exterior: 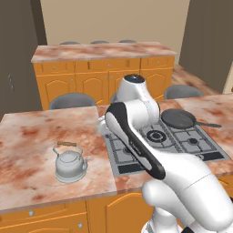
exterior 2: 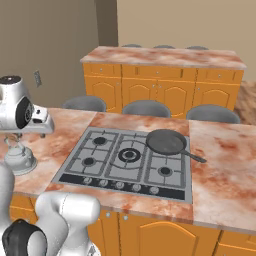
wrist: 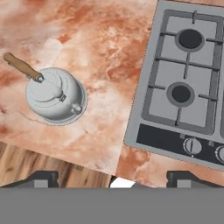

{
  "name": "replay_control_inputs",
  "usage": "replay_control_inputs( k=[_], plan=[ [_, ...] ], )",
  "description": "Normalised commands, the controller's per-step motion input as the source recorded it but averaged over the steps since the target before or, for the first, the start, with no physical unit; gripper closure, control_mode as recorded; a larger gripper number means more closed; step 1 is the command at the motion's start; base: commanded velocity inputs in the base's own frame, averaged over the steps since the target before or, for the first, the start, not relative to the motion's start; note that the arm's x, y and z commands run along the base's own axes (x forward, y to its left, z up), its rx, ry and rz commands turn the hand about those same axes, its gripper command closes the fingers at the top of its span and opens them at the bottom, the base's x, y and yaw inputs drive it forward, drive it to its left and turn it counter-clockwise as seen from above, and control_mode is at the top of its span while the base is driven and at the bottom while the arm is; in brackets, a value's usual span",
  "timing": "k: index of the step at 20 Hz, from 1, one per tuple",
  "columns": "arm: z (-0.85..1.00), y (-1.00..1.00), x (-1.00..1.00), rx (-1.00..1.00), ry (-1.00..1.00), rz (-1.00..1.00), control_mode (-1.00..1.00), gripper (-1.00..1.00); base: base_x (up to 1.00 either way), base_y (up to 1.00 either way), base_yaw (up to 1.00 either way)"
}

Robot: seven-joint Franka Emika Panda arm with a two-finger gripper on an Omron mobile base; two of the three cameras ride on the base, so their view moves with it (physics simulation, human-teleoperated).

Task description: Pick the kettle from the counter and place it on a stove burner. Then turn the burner on.

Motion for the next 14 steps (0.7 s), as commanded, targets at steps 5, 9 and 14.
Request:
replay_control_inputs(
  k=[5, 9, 14],
  plan=[
    [-0.09, 0.74, 0.05, 0.02, 0.05, 0.10, -1.00, -1.00, 0.00, 0.00, 0.00],
    [-0.21, 0.68, 0.29, 0.06, 0.13, 0.12, -1.00, -1.00, 0.00, 0.00, 0.00],
    [-0.24, 0.58, 0.44, 0.00, 0.09, 0.24, -1.00, -1.00, 0.00, 0.00, 0.00]
  ],
)
